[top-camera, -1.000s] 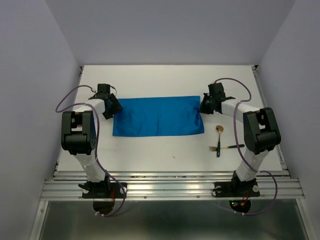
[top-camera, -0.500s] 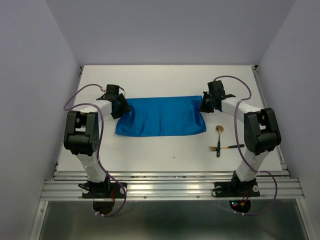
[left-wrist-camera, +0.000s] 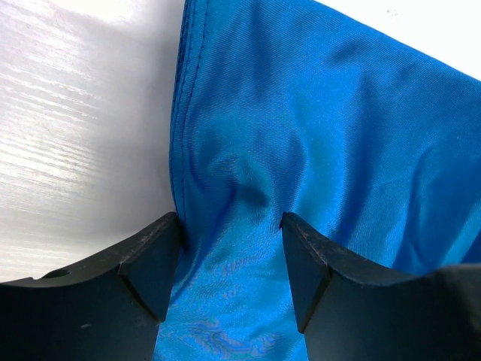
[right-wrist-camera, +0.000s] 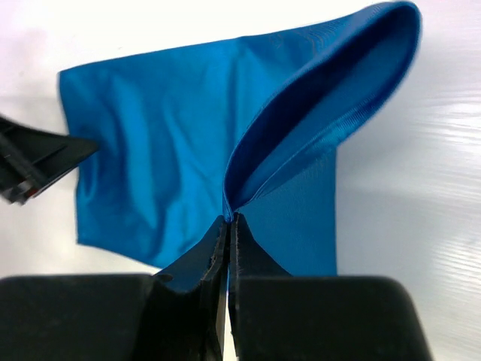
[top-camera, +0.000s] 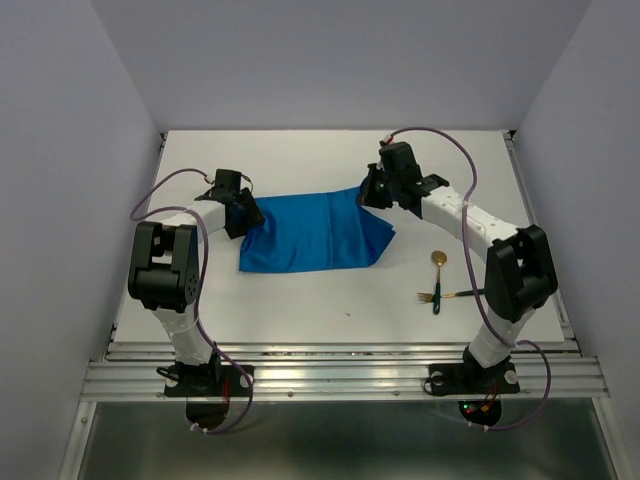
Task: Fold the napkin into a case and place the utensils inside
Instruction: Fold the rectangle-folded napkin at the center of the board.
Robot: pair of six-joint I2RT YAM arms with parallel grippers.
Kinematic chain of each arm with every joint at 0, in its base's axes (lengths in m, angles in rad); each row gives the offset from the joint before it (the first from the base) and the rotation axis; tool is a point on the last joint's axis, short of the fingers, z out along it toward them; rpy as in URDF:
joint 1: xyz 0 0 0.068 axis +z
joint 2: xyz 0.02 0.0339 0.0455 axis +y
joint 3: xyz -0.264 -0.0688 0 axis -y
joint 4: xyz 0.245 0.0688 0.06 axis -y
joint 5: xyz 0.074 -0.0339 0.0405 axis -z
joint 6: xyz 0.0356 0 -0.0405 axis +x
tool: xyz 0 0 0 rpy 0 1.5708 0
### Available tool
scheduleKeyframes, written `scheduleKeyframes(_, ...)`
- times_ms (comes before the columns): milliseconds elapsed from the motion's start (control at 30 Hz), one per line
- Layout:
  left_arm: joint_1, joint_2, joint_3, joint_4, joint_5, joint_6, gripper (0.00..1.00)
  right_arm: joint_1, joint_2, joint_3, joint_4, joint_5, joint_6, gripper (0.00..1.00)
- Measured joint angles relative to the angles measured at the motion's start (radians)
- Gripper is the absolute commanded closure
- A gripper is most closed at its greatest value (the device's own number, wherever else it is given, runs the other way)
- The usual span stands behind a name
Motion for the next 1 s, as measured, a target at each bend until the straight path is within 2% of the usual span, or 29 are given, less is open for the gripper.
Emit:
scheduleKeyframes(367, 0.012, -0.045, 0.000, -0.030, 0.055, 0.005, 0.33, 0.156, 0.098, 0.171, -0.010, 0.015, 0.063, 0.99)
scheduleKeyframes(600, 0.091, -0.117, 0.024, -0.049, 0.075, 0.014, 0.33, 0.189, 0.161, 0.200, -0.018, 0.016, 0.081, 0.99)
scheduleKeyframes(1000, 0.142, -0.049, 0.040, -0.036, 0.052, -0.008, 0.34, 0.222, 0.176, 0.237, -0.026, 0.012, 0.084, 0.99)
